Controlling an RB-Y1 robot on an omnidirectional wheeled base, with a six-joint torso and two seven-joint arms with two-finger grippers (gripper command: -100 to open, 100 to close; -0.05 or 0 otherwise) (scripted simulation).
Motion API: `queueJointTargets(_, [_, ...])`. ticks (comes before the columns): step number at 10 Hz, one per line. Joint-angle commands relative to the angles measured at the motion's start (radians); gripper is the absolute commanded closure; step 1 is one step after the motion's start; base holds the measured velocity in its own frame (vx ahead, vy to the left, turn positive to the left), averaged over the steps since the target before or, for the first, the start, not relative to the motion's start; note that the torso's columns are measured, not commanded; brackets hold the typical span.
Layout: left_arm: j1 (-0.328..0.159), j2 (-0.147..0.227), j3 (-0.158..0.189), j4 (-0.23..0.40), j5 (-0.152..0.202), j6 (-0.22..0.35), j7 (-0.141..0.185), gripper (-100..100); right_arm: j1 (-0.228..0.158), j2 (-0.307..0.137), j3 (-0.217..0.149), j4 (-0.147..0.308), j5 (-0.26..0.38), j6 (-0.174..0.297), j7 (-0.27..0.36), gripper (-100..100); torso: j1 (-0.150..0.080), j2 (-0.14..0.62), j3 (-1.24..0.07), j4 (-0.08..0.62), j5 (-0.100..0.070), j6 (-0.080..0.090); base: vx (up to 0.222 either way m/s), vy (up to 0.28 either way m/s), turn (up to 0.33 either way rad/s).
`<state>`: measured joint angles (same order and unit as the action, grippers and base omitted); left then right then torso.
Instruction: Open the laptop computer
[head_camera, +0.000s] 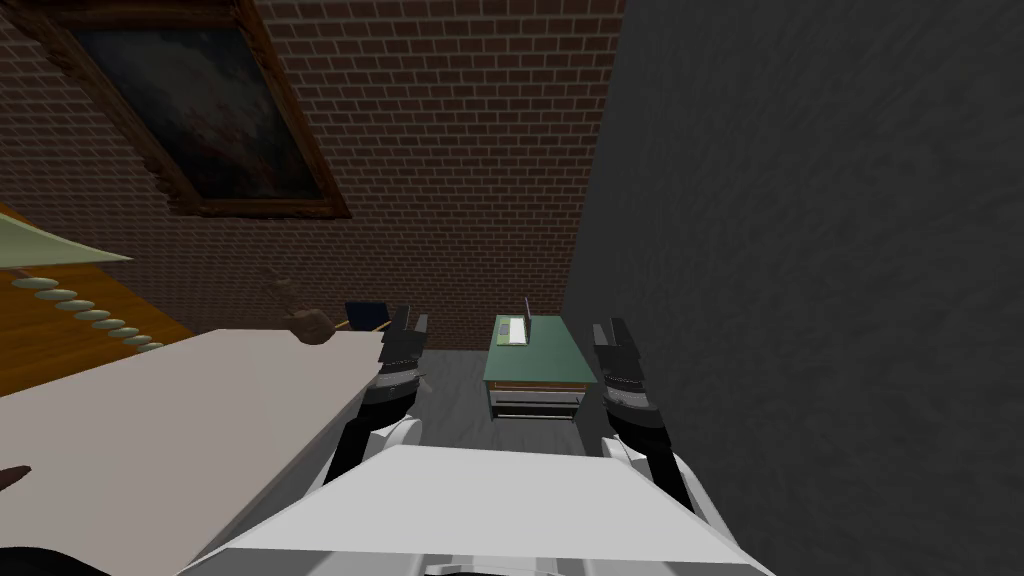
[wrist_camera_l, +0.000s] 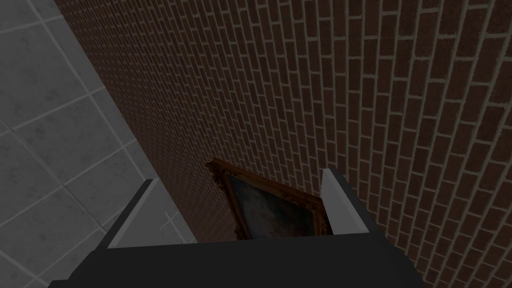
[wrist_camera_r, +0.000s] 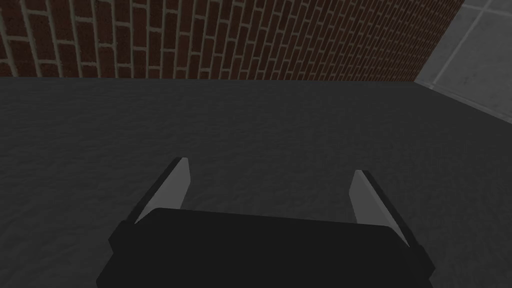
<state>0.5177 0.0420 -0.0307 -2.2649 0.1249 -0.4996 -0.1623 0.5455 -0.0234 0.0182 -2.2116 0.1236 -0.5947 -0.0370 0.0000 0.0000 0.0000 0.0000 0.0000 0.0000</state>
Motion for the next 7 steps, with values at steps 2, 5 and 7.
queueJointTargets(2, [0.0,0.0,0.0,0.0,0.0,0.0,0.0,0,0.0,0.0,0.0,0.0,0.0,0.0,0.0,0,0.0,0.104,-0.209,0.105,0.0,0.0,0.0,0.0,0.0])
queueJointTargets(5, [0.0,0.0,0.0,0.0,0.0,0.0,0.0,0,0.0,0.0,0.0,0.0,0.0,0.0,0.0,0,0.0,0.322,-0.644,0.322,0.0,0.0,0.0,0.0,0.0])
queueJointTargets(7, [0.0,0.0,0.0,0.0,0.0,0.0,0.0,0,0.0,0.0,0.0,0.0,0.0,0.0,0.0,0,0.0,0.47,-0.939,0.47,0.0,0.0,0.0,0.0,0.0])
